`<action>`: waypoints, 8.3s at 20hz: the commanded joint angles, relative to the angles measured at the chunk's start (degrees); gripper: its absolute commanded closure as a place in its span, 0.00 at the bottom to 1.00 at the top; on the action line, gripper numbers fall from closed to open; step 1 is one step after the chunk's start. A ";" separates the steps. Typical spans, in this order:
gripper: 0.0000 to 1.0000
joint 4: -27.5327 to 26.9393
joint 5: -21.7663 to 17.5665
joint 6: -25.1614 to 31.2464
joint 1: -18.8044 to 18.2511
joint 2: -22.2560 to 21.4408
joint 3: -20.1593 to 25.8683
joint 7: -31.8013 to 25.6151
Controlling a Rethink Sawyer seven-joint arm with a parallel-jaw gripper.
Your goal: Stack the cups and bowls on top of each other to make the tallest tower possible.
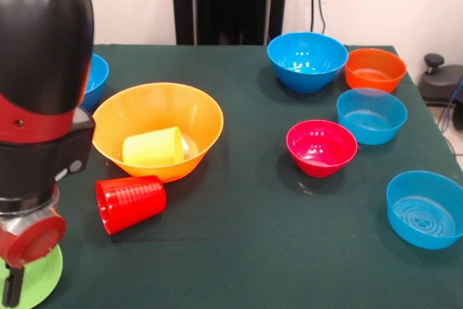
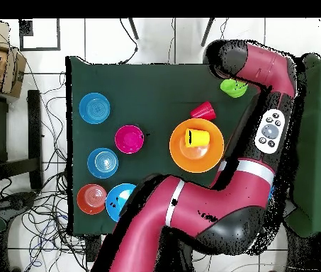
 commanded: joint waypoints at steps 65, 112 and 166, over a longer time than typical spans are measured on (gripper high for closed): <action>0.00 15.45 -2.38 -0.85 3.82 -6.11 5.66 -0.01; 0.00 15.29 -4.96 -5.44 4.72 -2.43 6.39 -4.63; 0.00 -20.42 27.99 27.44 6.66 11.51 -32.32 20.92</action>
